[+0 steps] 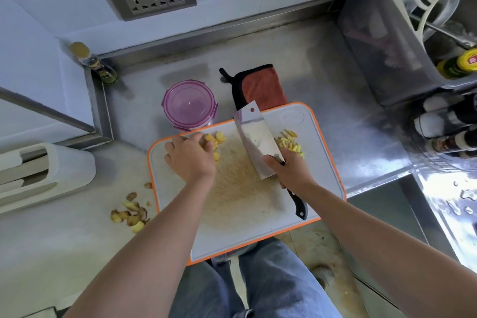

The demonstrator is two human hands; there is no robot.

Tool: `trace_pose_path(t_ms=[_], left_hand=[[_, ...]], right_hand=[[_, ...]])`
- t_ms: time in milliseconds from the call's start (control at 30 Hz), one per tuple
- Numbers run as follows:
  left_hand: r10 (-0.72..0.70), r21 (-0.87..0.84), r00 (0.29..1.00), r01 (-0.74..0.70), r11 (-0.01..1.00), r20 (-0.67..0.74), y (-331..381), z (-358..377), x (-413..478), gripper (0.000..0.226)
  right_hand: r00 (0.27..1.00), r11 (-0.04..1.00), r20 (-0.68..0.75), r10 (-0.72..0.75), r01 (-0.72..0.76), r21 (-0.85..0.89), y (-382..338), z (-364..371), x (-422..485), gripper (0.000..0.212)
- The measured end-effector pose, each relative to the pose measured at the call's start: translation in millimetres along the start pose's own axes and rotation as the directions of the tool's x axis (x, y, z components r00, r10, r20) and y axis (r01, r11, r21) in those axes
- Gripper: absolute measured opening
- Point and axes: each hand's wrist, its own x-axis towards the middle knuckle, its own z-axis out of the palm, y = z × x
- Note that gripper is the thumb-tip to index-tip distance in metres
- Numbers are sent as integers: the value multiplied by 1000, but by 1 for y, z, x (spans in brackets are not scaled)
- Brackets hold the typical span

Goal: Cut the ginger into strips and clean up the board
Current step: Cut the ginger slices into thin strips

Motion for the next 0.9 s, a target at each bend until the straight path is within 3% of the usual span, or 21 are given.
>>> trace_pose_path(t_ms=[333,533,767,900], left_hand=[[5,-93,1000,-3,996,19,2,0,6,16],[120,-89,992,-122,989,-28,-1,2,1,17],[156,-376,981,-187,908,-112,-1,-6,-10,11],[111,-630,994,-73,773,21,18,-6,-28,17]], right_hand=[[1000,1000,8,-1,0,12,1,1,0,32],[1000,1000,6,-2,1,11,-1,1,-1,30],[1000,999,4,11,-11,33,-4,-2,-5,28],[999,995,-50,-18,23,101,-5,-10,-15,21]])
